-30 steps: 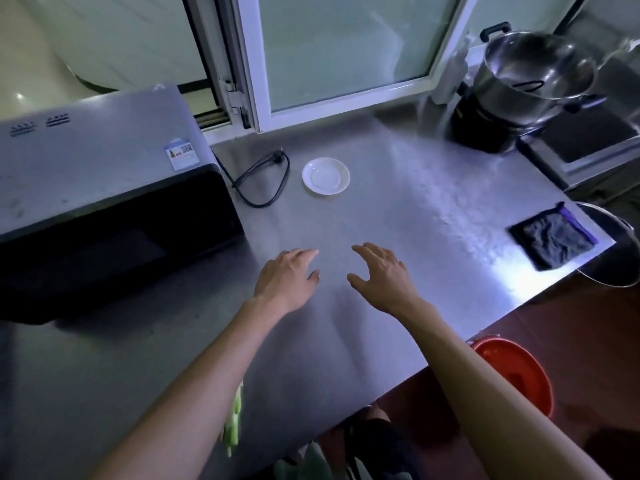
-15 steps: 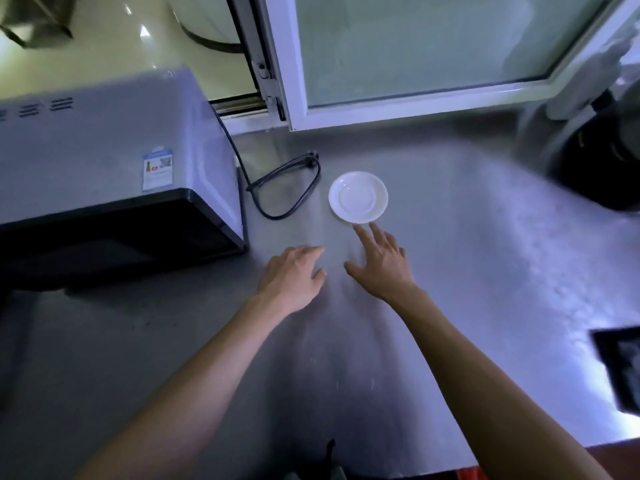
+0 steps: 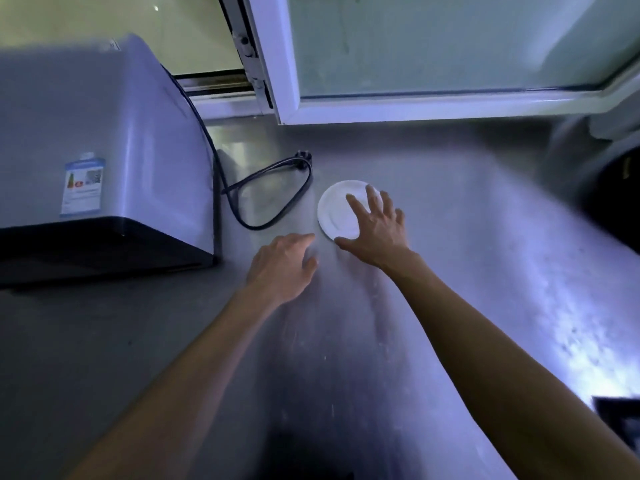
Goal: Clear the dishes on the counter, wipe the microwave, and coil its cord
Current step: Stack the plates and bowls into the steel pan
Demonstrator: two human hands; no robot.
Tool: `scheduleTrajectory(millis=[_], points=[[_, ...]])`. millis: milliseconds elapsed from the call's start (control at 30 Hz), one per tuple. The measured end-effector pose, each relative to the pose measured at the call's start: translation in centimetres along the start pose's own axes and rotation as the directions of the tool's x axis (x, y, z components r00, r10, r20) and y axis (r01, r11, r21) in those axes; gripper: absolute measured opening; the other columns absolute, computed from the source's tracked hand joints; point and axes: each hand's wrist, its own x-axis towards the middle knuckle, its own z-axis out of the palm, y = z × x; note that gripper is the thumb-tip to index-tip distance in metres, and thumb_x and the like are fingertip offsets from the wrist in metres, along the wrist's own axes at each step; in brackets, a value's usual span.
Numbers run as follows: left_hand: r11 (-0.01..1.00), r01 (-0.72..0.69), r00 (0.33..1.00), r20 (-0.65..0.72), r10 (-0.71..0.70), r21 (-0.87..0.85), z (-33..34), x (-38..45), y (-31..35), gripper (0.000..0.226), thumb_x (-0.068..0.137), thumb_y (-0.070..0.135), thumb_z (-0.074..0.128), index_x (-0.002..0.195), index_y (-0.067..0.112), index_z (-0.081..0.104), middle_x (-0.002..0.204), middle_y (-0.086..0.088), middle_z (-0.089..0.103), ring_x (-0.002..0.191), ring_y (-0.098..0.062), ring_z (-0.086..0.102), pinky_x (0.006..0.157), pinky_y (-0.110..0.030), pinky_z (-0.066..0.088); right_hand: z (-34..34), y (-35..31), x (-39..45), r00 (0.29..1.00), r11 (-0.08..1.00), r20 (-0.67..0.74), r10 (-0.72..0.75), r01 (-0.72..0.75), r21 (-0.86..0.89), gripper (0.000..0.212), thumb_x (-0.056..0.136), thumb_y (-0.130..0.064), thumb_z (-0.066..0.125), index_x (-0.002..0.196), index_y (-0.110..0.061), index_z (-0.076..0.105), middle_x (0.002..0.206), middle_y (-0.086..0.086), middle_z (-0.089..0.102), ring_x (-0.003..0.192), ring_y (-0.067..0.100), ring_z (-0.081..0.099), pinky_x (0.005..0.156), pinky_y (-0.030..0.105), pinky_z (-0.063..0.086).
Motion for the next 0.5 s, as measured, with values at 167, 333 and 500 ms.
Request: scheduleTrajectory(millis=[167, 333, 500], points=[[0.999, -0.021, 0.999, -0.039, 0.02, -0.044, 0.6, 2.1, 0.0, 0.038, 0.097, 0.041, 0.047, 0.128, 0.021, 0.055, 0.126, 0.001, 0.063, 0.113, -0.024, 0.059, 0.088, -0.041, 0.047, 1.1, -0.5, 2.2, 0.999, 1.0, 0.035, -0.018, 0.018, -0.003, 0.102, 0.073, -0.079, 0.059, 0.154, -0.033, 0.017, 0.166, 0.006, 0.002, 0.151, 0.037, 0.0, 0.116, 0.061, 0.016], [0.998, -0.018, 0.997, -0.073, 0.013, -0.056, 1.2, 3.2, -0.8, 0.035, 0.096, 0.041, 0.05, 0.125, 0.023, 0.057, 0.117, 0.003, 0.066, 0.105, -0.021, 0.061, 0.078, -0.035, 0.044, 1.6, -1.1, 3.5, 0.998, 0.999, 0.049, -0.042, 0.042, -0.004, 0.114, 0.065, -0.087, 0.055, 0.155, -0.036, 0.008, 0.167, 0.006, -0.003, 0.151, 0.041, -0.007, 0.115, 0.067, 0.01], [0.999, -0.002, 0.998, -0.069, -0.002, -0.048, 1.2, 3.2, -1.5, 0.039, 0.097, 0.041, 0.05, 0.131, 0.024, 0.055, 0.12, 0.003, 0.065, 0.108, -0.021, 0.061, 0.08, -0.033, 0.042, 1.3, -1.3, 4.4, 0.993, 0.999, 0.115, -0.031, 0.035, -0.028, 0.119, 0.062, -0.086, 0.063, 0.155, -0.04, 0.003, 0.167, 0.007, -0.012, 0.149, 0.047, -0.011, 0.115, 0.07, 0.009]])
